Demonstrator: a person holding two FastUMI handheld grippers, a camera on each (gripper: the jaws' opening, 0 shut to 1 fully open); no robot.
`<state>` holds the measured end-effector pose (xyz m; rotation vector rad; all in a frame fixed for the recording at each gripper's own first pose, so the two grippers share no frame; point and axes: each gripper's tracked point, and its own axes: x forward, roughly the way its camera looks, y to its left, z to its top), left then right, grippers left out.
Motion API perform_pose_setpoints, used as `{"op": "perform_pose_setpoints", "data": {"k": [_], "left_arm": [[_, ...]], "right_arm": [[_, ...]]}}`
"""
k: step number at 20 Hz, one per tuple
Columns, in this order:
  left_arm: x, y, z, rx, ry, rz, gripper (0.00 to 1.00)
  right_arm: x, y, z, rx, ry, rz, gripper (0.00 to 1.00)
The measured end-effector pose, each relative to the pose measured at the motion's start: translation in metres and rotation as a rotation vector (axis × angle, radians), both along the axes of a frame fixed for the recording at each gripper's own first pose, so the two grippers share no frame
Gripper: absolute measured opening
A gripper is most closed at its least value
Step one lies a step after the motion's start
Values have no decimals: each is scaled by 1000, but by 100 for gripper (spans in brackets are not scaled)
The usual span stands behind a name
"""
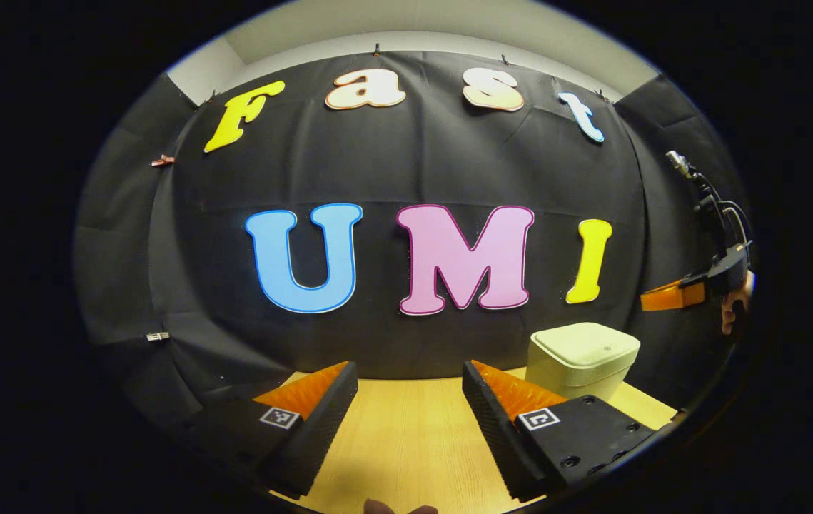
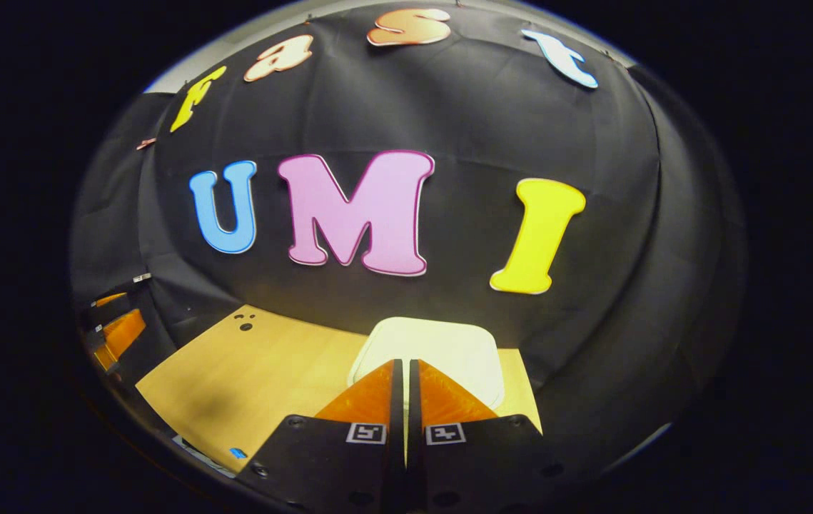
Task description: Press the lid of the desktop garbage bin to open it, pick up the crumpled paper on the desktop and throw it into the bin, then pick up the pop can on the desktop and drop it into the bin, and finally close the garbage bin lid.
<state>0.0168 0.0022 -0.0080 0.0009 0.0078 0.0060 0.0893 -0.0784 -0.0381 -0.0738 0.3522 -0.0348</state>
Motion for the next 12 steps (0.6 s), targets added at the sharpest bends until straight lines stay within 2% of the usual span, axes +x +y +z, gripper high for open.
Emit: {"op": "perform_pose_setpoints", "data": {"k": [6, 12], "left_arm": [[-8, 3, 1, 3, -1, 13, 95], [-12, 10, 0, 2, -2, 35, 95]], "right_arm": [[38, -24, -44, 26, 110, -34, 5], [58, -25, -77, 1, 193, -21, 5]]}}
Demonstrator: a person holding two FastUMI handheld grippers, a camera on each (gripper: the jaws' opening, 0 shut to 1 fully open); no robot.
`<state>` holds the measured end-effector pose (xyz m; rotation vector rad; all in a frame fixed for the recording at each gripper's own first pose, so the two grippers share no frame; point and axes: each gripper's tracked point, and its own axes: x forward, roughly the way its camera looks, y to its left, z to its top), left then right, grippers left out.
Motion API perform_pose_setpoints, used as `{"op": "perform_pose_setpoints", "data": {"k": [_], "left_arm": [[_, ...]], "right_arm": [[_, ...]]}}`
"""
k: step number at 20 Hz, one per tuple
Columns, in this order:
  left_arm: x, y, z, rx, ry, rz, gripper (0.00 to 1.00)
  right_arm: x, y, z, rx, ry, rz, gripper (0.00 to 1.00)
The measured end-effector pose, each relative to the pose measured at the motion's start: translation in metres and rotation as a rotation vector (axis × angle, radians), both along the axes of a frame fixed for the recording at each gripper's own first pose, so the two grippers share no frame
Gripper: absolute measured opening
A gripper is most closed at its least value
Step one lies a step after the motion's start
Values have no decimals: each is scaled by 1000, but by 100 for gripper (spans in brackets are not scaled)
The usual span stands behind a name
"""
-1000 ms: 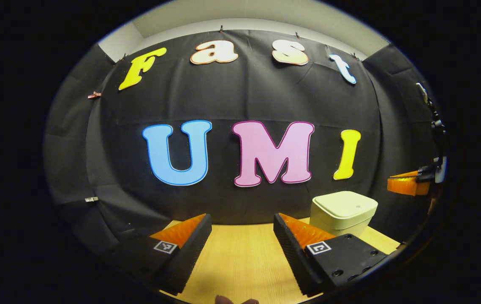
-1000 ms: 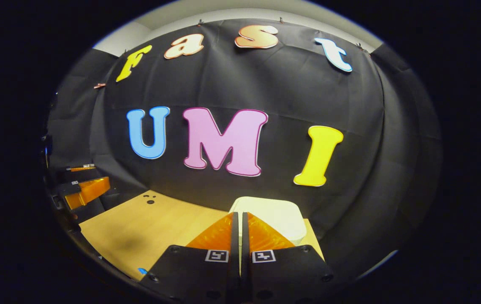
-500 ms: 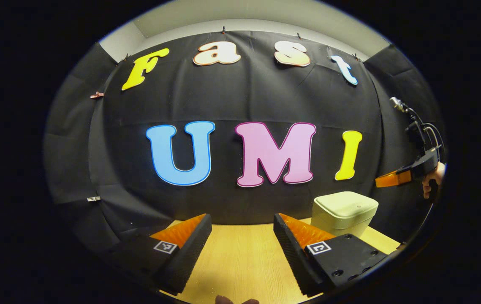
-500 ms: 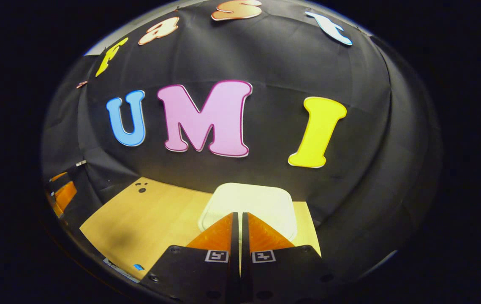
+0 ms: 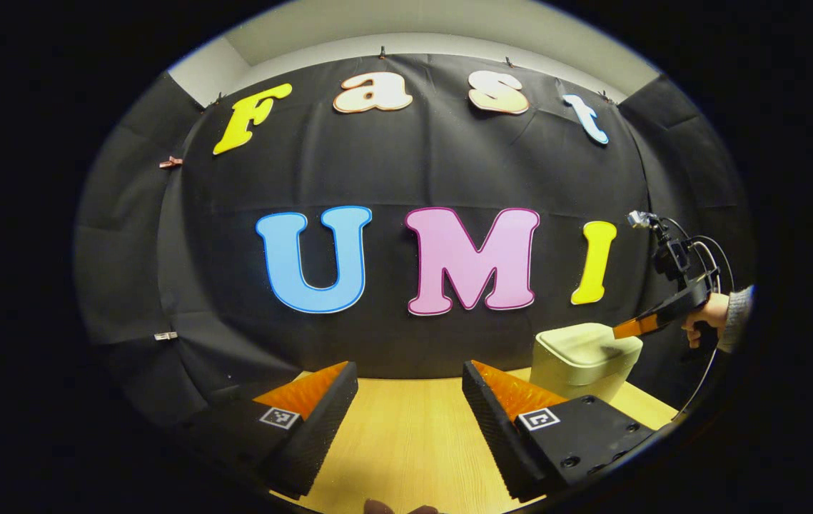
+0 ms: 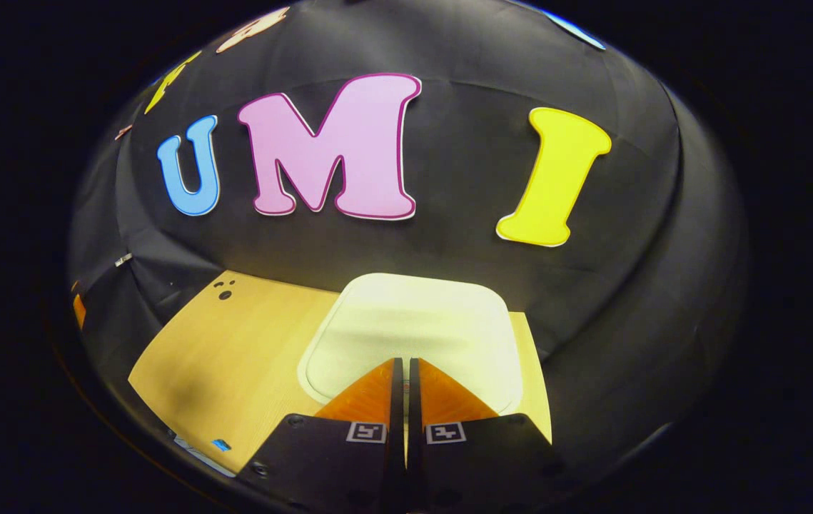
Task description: Press the lid of the desktop garbage bin to open it, pick up the crumpled paper on the desktop and throw it into the bin, then pick up the pop can on the desktop and drop it into the bin, and finally close the garbage bin lid.
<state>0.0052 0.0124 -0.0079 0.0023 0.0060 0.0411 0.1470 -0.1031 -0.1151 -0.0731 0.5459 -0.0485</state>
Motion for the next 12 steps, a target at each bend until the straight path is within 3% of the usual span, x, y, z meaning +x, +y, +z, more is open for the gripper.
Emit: {"op": "perform_pose_setpoints", "data": {"k": [12], "left_arm": [[-2, 8, -8, -5, 15, 22, 95]], "right_arm": [[6, -10, -25, 9, 55, -17, 5]]}}
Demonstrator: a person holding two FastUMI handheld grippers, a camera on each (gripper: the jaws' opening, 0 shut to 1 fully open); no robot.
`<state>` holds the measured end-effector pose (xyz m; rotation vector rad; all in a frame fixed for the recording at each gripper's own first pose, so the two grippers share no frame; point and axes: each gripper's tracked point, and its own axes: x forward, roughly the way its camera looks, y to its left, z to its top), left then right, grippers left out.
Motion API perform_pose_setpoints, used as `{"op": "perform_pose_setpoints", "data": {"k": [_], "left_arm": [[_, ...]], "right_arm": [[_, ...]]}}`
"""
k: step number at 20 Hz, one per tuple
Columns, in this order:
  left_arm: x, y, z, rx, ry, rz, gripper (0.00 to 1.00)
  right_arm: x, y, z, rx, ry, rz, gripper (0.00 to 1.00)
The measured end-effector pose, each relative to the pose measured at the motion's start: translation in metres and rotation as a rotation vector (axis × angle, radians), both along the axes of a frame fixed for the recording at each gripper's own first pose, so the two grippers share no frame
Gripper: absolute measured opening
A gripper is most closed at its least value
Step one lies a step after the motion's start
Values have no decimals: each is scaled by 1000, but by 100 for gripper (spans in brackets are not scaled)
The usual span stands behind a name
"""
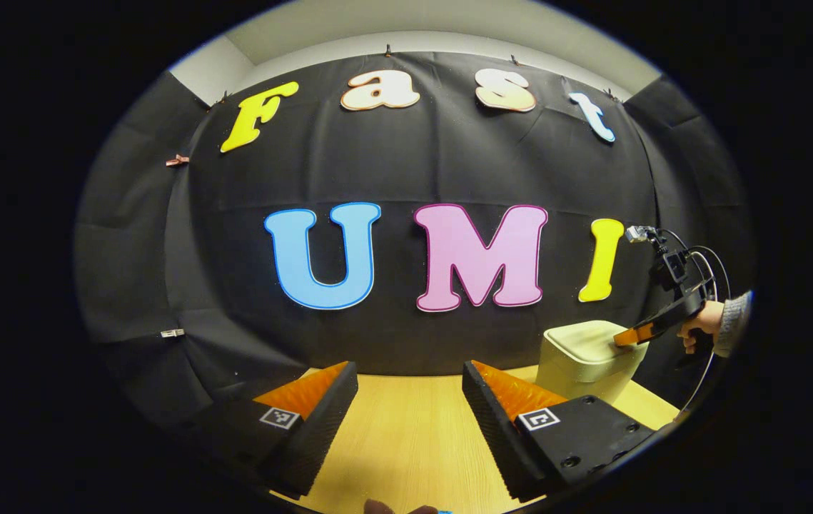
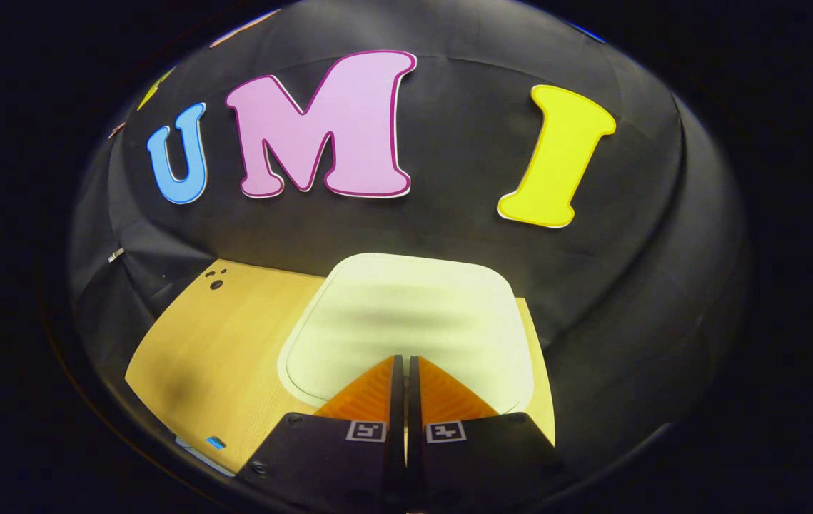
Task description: Press the lid of the desktop garbage bin to open it, pick up the crumpled paper on the desktop and throw it into the bin, then pick up the pop can on the desktop and drop it into the bin, and finally close the garbage bin lid.
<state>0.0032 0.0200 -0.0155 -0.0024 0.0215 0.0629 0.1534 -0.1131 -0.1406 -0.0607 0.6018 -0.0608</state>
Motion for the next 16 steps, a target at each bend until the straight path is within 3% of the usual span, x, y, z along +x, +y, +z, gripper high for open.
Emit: {"op": "perform_pose_setpoints", "data": {"k": [7, 12, 16], "left_arm": [[3, 0, 2, -7, -4, 2, 95], [3, 0, 4, 1, -15, -3, 95], [1, 1, 2, 0, -10, 3, 95]], "right_arm": [[1, 0, 0, 9, -8, -17, 6], [-1, -2, 15, -6, -89, -21, 6], [0, 2, 49, -41, -226, -11, 6]]}}
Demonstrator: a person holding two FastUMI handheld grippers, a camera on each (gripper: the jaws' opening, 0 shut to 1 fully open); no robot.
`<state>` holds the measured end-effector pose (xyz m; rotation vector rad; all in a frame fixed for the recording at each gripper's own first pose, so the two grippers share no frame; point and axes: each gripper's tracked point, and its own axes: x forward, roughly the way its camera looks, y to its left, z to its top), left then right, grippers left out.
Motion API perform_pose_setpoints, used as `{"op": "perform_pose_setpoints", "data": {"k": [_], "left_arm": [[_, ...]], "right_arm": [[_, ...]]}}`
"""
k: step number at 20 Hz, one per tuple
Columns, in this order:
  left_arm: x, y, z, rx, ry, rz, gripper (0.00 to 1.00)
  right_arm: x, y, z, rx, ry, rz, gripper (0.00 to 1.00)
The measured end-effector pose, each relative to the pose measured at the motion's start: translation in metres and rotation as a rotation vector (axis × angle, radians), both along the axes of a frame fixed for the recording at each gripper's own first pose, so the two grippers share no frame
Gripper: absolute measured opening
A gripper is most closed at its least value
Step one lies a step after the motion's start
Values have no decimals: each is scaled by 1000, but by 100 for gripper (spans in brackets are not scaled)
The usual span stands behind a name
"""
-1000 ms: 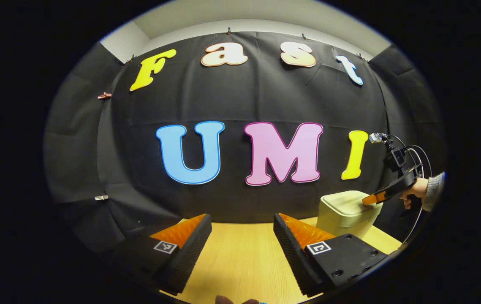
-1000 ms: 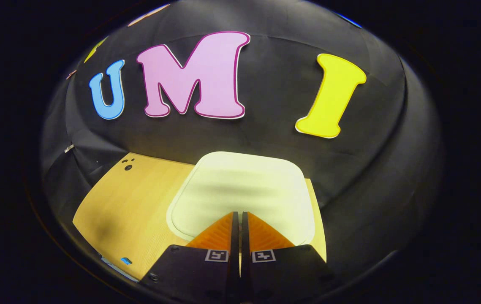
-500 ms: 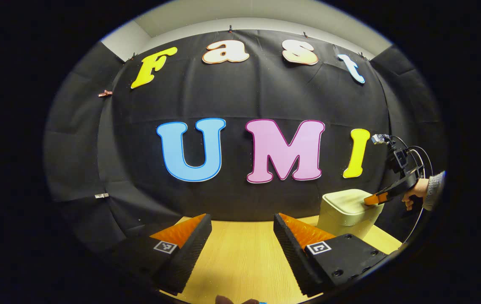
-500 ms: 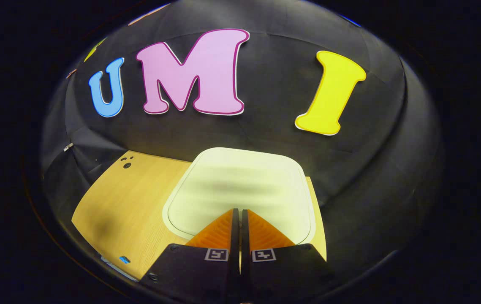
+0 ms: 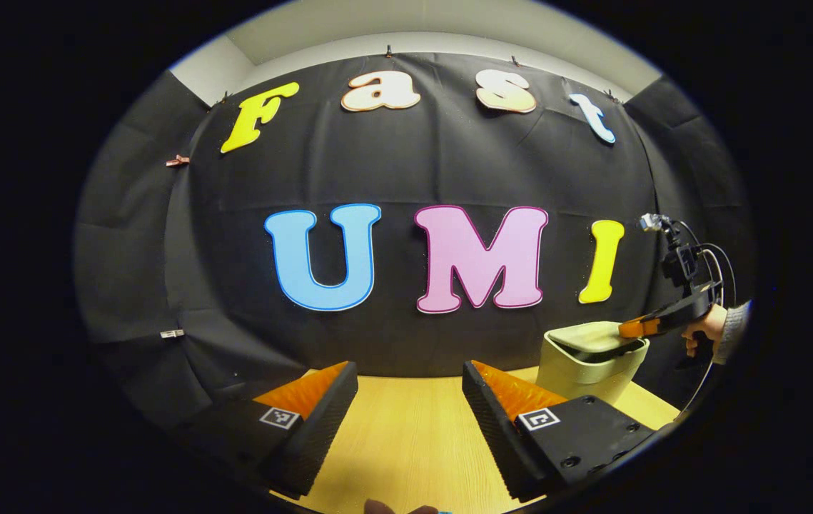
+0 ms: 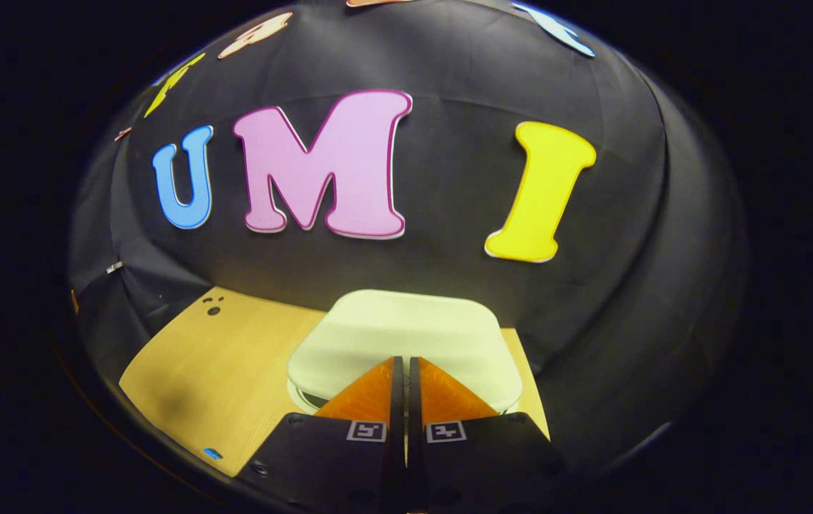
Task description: Press the lid of the desktop garbage bin to open it, pick up the crumpled paper on the desktop and throw it into the bin, then pick up the pop can on the desktop and drop it into the bin, and finally close the garbage bin lid.
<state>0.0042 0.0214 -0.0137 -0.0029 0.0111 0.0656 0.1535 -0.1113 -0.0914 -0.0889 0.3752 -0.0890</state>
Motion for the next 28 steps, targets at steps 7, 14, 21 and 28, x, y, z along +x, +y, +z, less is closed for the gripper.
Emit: {"op": "perform_pose_setpoints", "data": {"k": [7, 14, 21, 28], "left_arm": [[1, -2, -1, 1, 5, -9, 95], [0, -2, -2, 1, 11, -13, 95], [-1, -3, -10, -1, 25, -25, 95], [-3, -2, -27, -11, 64, -35, 95]], "right_arm": [[-3, 0, 45, -44, -169, -4, 5], [-12, 11, 69, -92, -258, 35, 5], [-30, 44, 76, -141, -290, 137, 23], [-55, 75, 79, -100, -308, 194, 65]]}}
